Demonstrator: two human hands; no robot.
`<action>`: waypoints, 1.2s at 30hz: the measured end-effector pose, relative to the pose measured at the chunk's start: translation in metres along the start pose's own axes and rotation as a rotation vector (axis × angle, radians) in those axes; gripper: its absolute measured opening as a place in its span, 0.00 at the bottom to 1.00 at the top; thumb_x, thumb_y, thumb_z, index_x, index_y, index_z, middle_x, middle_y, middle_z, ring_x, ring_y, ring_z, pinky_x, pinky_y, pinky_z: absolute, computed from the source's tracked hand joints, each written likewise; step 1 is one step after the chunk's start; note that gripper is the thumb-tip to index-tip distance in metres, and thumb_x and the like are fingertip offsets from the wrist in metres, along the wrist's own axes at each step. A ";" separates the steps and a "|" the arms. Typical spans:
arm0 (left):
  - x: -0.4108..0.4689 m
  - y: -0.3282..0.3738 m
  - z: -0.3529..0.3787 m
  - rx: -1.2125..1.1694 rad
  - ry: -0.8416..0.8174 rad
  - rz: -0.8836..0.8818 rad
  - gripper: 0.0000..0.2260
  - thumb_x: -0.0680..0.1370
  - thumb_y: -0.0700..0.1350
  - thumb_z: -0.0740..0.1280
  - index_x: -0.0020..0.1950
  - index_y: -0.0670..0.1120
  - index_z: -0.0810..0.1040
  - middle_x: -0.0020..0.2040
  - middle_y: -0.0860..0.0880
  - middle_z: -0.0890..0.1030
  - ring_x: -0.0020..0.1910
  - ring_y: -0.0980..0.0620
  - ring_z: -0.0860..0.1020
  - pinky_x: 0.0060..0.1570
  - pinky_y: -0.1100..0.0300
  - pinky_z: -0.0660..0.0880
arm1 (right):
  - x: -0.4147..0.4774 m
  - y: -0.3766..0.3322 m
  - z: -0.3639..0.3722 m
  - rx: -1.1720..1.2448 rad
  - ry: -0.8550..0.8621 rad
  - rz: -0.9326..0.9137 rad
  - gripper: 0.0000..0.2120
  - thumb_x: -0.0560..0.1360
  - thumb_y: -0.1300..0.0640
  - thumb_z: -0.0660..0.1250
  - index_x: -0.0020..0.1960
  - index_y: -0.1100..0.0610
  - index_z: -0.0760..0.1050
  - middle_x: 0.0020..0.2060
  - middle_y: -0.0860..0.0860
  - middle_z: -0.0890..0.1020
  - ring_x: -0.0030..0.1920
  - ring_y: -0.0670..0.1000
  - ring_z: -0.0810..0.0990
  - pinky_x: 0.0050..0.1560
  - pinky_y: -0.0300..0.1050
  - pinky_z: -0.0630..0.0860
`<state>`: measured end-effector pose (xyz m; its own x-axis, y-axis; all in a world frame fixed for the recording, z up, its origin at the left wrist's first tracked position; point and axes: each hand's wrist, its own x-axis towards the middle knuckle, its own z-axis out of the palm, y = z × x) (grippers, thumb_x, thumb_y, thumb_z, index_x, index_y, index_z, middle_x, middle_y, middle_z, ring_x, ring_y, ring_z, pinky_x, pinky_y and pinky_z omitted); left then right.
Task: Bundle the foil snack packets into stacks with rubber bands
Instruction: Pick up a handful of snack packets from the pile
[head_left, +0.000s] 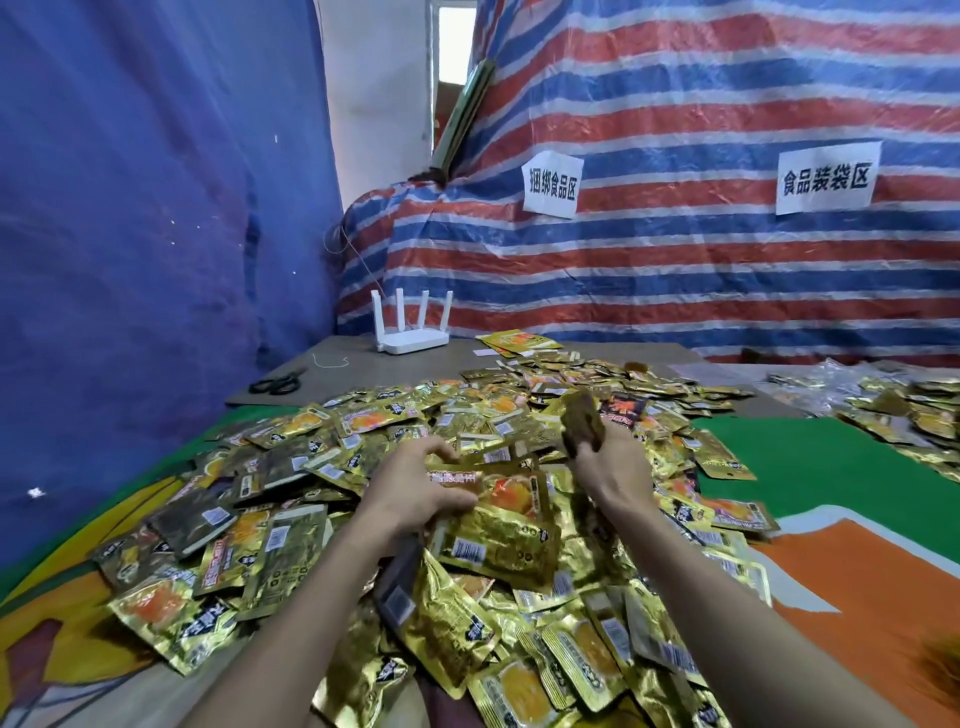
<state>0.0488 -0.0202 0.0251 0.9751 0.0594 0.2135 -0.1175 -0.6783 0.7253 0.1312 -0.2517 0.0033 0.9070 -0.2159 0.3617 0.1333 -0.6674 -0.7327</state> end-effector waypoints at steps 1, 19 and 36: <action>0.001 -0.003 0.001 -0.067 0.012 -0.014 0.16 0.68 0.44 0.81 0.49 0.52 0.77 0.68 0.46 0.77 0.34 0.69 0.76 0.27 0.75 0.69 | 0.001 0.003 -0.003 0.044 0.052 -0.035 0.08 0.82 0.55 0.63 0.46 0.56 0.76 0.37 0.52 0.81 0.36 0.52 0.80 0.34 0.45 0.76; 0.007 0.002 0.051 -0.658 0.886 -0.156 0.13 0.77 0.49 0.73 0.51 0.44 0.72 0.43 0.57 0.73 0.40 0.63 0.70 0.33 0.69 0.65 | -0.035 -0.060 0.012 0.501 0.112 -0.118 0.14 0.84 0.53 0.61 0.43 0.60 0.75 0.48 0.59 0.78 0.47 0.61 0.81 0.44 0.55 0.82; -0.006 0.009 0.087 -0.503 0.417 0.400 0.29 0.81 0.38 0.65 0.71 0.69 0.64 0.68 0.62 0.72 0.67 0.69 0.70 0.61 0.74 0.69 | -0.056 -0.075 0.044 1.014 -0.181 -0.060 0.36 0.72 0.34 0.71 0.59 0.65 0.72 0.45 0.54 0.79 0.45 0.51 0.80 0.47 0.47 0.78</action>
<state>0.0579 -0.0901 -0.0265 0.7002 0.2191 0.6795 -0.6156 -0.2969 0.7300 0.0879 -0.1577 0.0128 0.9231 -0.0353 0.3830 0.3785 0.2599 -0.8884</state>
